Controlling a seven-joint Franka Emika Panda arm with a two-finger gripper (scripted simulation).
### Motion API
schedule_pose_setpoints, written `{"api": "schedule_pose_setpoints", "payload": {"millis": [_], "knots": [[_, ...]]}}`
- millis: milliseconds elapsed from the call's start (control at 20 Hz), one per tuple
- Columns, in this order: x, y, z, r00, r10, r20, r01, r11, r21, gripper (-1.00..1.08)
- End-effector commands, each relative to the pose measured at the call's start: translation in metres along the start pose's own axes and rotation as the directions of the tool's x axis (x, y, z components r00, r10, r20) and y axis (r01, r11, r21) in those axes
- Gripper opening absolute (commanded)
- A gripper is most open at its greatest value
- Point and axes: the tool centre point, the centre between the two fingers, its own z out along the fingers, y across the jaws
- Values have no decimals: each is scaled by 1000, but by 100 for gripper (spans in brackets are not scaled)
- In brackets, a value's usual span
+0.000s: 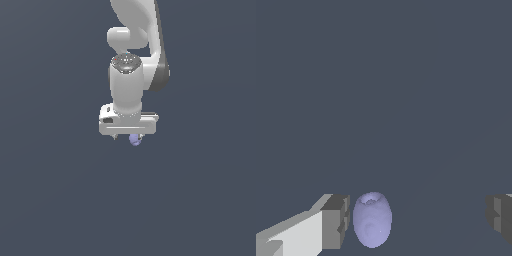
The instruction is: Pick up the object and move it to a goal position.
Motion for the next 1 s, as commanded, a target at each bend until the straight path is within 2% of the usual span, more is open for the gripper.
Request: {"api": "schedule_pose_setpoints", "payload": {"millis": [0, 500, 950], "knots": [[0, 0, 0, 1000, 0, 0, 0, 1000, 0, 100], [-4, 28, 3, 1000, 10, 13, -10, 1000, -3, 100], [-12, 19, 13, 1000, -5, 17, 5, 1000, -4, 100]]}}
